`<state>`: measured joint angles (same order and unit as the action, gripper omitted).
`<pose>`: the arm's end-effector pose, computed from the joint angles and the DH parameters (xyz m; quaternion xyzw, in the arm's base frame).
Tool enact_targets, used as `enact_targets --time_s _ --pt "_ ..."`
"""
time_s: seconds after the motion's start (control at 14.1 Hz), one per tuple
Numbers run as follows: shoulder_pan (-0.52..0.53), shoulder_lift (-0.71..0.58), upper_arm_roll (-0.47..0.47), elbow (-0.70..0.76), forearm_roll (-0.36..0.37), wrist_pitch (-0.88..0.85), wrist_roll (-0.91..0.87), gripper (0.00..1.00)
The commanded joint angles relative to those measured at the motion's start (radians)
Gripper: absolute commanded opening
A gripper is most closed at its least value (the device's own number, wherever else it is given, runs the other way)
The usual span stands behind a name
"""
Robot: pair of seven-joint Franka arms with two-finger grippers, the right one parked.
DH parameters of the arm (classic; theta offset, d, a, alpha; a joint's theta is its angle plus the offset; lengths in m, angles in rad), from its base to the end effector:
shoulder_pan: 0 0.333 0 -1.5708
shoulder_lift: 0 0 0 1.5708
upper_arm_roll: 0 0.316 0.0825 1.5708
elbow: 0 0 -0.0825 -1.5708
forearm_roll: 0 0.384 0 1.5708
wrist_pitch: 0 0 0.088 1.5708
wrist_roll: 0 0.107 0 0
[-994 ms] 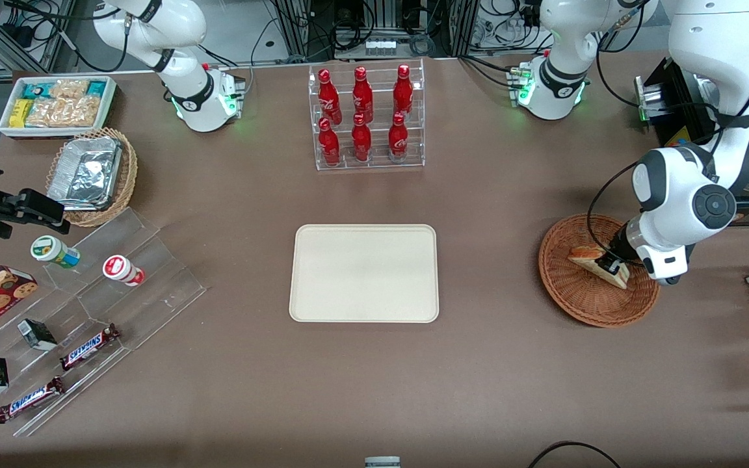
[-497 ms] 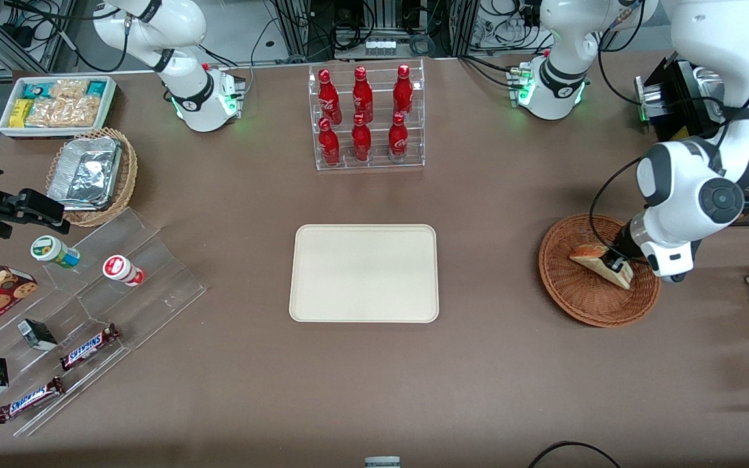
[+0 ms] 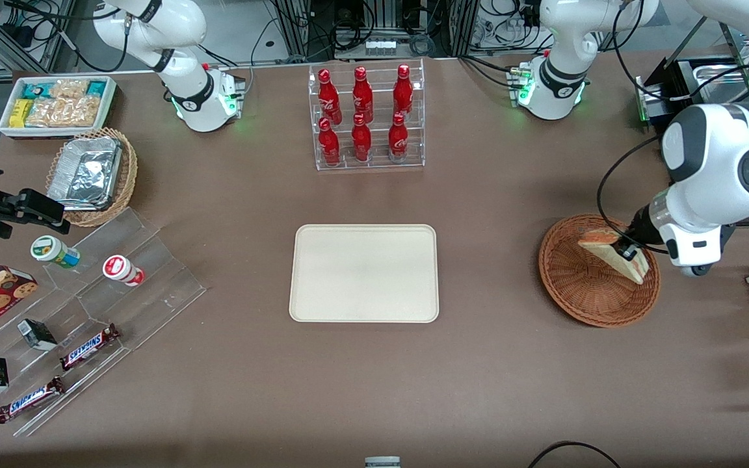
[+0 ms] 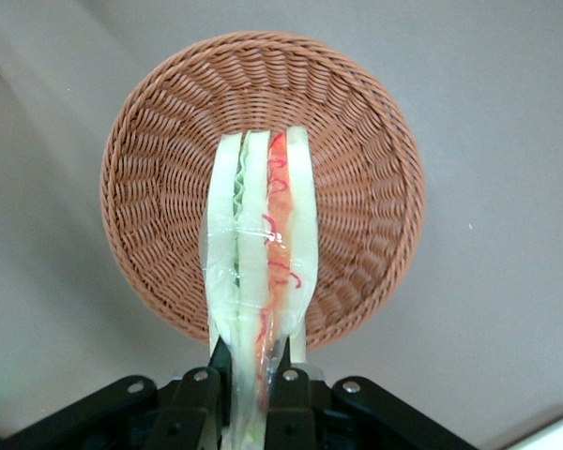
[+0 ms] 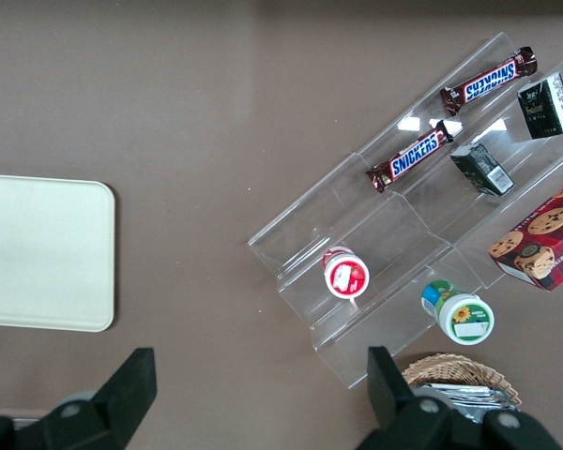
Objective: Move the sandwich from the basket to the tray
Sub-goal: 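Lift the sandwich and carry it over the cream tray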
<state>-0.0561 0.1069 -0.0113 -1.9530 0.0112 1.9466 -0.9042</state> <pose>0.5676 -0.0374 0.4145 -0.9132 -0.4035 0.0480 0.0304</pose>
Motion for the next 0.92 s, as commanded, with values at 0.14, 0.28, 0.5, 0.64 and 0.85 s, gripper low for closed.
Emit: enact_targets --time_s 0.14,0.28,0.5,0.64,0.85 --pt "-0.128 0.005 0.002 0.114 0.021 -0.104 0.001 0.18" --pt "-0.184 0.008 0.001 0.134 0.019 -0.123 -0.002 0.19" --pt "-0.280 0.017 0.002 0.143 0.018 -0.114 -0.004 0.19" --pt "-0.358 0.040 0.001 0.154 0.044 -0.078 0.007 0.18" --pt "-0.447 0.086 0.001 0.154 0.046 -0.009 0.008 0.18"
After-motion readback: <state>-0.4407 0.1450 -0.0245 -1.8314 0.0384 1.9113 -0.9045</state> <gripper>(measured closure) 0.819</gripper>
